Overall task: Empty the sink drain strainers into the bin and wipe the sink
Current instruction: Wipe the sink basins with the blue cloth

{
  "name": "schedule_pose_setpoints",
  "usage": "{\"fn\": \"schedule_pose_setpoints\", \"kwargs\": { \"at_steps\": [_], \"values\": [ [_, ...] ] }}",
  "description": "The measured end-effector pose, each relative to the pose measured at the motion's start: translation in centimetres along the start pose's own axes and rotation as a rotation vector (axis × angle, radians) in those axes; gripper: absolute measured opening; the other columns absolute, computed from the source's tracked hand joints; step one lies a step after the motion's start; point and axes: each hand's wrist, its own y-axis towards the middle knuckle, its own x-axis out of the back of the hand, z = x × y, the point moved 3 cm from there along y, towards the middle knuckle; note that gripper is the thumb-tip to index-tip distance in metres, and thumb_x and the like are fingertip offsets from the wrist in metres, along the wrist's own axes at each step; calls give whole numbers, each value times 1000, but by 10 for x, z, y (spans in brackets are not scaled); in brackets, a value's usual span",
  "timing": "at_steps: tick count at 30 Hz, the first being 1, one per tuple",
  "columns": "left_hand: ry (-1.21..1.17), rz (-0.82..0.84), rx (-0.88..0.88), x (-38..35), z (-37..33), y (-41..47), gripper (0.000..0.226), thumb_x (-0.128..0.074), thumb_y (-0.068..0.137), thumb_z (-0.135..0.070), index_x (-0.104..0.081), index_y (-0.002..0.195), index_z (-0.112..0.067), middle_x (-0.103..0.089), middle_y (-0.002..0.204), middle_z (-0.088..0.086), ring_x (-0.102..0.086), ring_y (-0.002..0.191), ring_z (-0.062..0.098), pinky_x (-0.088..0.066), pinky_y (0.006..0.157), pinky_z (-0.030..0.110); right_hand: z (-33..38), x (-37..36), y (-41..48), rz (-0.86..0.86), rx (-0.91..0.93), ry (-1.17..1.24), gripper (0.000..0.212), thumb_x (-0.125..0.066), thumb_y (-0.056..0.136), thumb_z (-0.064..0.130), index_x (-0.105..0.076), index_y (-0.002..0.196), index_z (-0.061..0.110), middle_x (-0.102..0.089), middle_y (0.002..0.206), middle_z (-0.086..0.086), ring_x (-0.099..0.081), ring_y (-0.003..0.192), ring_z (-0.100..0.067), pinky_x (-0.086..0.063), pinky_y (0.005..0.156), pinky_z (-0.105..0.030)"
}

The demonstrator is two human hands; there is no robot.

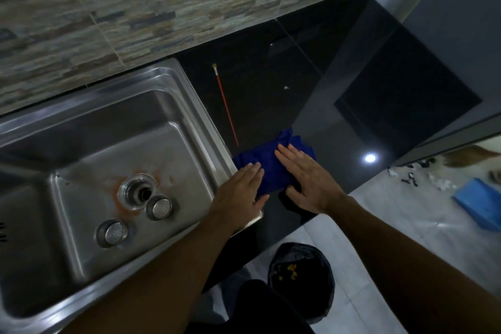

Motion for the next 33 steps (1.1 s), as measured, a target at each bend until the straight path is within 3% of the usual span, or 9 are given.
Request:
{"fn": "schedule_pose_setpoints", "kwargs": {
  "at_steps": [3,6,8,13,17,20,23,27,33],
  "values": [
    [35,-11,-1,4,-1,14,32,-81,82,-21,-76,107,-2,-72,121,14,-71,111,27,-58,95,36,0,-3,1,0,-7,3,92,-49,82,51,-6,161,28,-4,169,5,5,155,-10,1,125,-34],
    [-69,50,61,8,6,24,30,-52,103,-26,-70,119,-7,-65,134,8,-60,122,23,-48,105,36,3,-7,5,-61,-40,-31,91,-51,84,59,-12,160,27,-10,168,2,-5,156,-15,-10,126,-41],
    [-97,18,60,11,9,21,33,-44,105,-28,-66,121,-10,-65,130,7,-60,118,22,-49,100,38,8,-7,13,-98,-55,-55,95,-55,84,60,-8,160,28,-6,169,0,-7,155,-21,-11,125,-45],
    [-76,-182,-72,43,0,5,20,-60,93,-27,-75,91,-13,-76,91,3,-69,83,18,-44,85,26,26,-3,37,-26,134,-61,85,-60,95,35,-5,160,32,1,169,3,8,155,-19,7,124,-42],
    [-127,-138,59,50,19,-24,32,-47,98,-37,-74,102,-21,-75,109,-3,-67,101,14,-46,96,28,39,1,33,12,120,45,83,-63,90,9,-17,159,20,-22,166,-3,-8,155,-17,-7,128,-43],
    [-158,-62,208,52,46,-52,40,-38,102,-42,-67,119,-20,-68,124,-4,-61,115,13,-46,103,32,53,6,31,5,98,-17,86,-59,94,11,-6,160,24,-25,165,-6,-20,154,-23,-12,126,-37],
    [-140,-17,281,60,75,-88,45,-36,102,-42,-66,123,-16,-66,128,1,-60,122,19,-44,109,37,78,16,37,26,109,-36,82,-56,98,15,-5,160,29,-24,165,-7,-26,152,-25,-27,122,-43],
    [-90,-17,434,79,115,-140,35,-44,102,-36,-65,123,-18,-66,125,3,-61,115,23,-45,102,36,130,29,53,-15,197,114,68,-62,94,5,-32,155,11,-21,165,-10,-25,152,-27,-31,121,-45],
    [-85,3,523,114,176,-231,56,-24,97,-40,-67,116,-10,-66,121,12,-59,114,31,-42,105,41,241,4,86,-80,293,206,65,-60,84,-15,-47,146,2,-37,157,-16,-50,137,-31,-39,116,-41]
  ]
}}
